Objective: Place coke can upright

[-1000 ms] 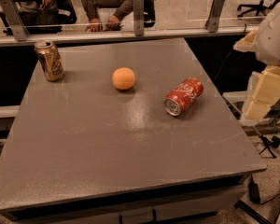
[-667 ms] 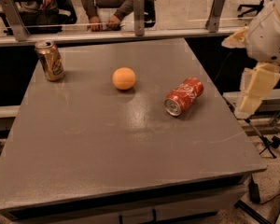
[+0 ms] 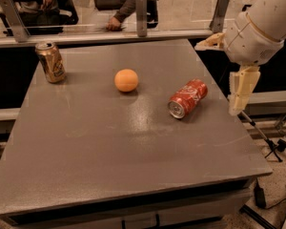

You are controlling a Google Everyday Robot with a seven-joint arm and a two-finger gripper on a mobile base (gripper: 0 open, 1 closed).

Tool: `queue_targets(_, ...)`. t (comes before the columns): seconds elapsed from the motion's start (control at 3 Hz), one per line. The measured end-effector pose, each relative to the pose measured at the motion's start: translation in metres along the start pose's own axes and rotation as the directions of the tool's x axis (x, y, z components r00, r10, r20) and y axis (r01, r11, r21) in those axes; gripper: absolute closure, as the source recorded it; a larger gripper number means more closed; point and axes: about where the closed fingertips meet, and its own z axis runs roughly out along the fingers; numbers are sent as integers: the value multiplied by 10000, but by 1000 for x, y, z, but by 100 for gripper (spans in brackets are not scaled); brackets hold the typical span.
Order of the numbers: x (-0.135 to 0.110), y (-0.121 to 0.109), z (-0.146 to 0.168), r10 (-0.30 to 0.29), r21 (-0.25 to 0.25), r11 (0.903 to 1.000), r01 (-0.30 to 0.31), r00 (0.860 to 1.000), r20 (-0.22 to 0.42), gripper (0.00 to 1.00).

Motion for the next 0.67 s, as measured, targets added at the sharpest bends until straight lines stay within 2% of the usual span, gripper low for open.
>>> queue_targets(0.33, -4, -10, 19, -1475, -683, 9866, 1479, 9890, 111, 0)
queue_targets(0.67, -8, -15, 38, -2781, -1382, 9510, 2767, 9605, 97, 0)
